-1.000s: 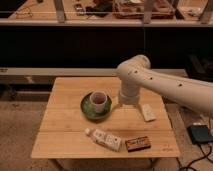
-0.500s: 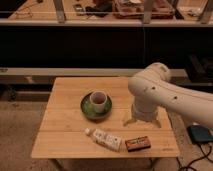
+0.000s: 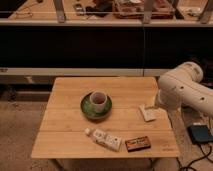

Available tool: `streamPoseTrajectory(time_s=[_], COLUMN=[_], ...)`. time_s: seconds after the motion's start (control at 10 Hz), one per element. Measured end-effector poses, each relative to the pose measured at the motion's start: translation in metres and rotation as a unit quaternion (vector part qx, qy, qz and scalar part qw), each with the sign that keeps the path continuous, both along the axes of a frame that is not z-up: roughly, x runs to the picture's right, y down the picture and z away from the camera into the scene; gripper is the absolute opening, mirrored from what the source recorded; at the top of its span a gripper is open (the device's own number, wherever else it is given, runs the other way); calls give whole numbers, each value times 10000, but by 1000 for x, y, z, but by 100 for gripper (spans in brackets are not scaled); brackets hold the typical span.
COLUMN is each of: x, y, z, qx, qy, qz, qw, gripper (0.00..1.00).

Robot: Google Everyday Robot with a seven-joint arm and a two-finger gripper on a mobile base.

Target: Move the arm in a circular motion

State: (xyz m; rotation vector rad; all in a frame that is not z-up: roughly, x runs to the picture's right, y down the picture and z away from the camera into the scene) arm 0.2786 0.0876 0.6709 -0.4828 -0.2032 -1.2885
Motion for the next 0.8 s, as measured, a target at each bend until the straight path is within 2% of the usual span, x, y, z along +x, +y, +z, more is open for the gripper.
streamPoseTrajectory(time_s=[0.1,0.6,0.8], x=[7,8,-8], y=[-2,-7,-39], z=[7,11,43], qx=[32,72,328], qy=[16,1,-187], qz=[29,64,210], qw=[10000,10000,9991], gripper=[79,79,79])
